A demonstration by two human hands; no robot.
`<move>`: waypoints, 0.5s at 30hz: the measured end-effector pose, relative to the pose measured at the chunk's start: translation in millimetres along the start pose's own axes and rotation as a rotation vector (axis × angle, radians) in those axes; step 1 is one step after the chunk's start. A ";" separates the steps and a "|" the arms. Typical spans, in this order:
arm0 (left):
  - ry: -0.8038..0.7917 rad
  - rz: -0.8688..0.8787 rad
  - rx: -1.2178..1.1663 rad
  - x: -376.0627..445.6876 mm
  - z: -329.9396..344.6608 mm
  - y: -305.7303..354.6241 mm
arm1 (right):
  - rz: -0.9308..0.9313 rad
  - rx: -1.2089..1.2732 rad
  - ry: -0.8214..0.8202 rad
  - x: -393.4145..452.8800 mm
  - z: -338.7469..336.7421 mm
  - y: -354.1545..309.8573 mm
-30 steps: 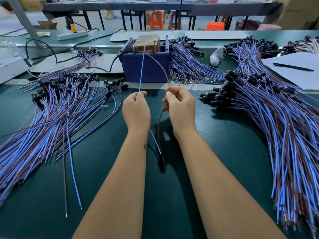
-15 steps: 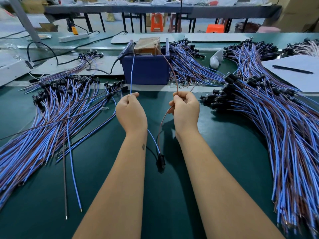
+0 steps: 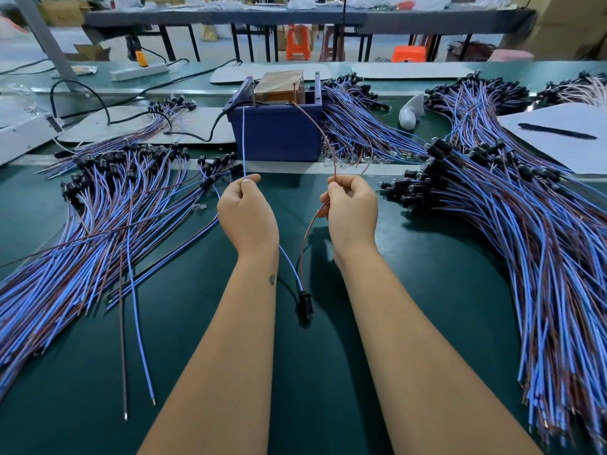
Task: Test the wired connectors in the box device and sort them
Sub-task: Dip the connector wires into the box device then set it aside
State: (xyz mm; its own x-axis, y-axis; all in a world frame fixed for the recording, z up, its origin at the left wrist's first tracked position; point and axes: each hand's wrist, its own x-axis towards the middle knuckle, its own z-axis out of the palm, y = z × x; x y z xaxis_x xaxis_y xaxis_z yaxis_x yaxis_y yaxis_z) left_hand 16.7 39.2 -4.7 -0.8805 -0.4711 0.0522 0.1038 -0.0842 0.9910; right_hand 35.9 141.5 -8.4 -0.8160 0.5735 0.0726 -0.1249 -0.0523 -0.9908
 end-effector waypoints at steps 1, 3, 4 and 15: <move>-0.012 0.001 0.016 0.3 0.3 -0.6 | -0.001 -0.001 0.000 0.0 0.2 0.3; -0.027 0.000 0.036 0.8 1.0 -1.4 | 0.001 -0.004 0.005 0.0 0.4 0.7; -0.033 -0.001 0.043 1.1 1.3 -1.6 | 0.002 -0.003 0.007 0.0 0.4 0.6; -0.069 0.010 0.018 3.5 1.8 -2.5 | 0.013 0.069 0.025 -3.6 -1.3 -5.8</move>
State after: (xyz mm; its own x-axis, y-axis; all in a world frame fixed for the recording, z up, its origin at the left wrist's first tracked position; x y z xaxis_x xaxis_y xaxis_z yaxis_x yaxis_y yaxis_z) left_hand 12.6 39.4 -6.8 -0.9093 -0.4103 0.0696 0.1047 -0.0636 0.9925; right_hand 40.3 140.8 -3.0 -0.8036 0.5925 0.0562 -0.1538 -0.1155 -0.9813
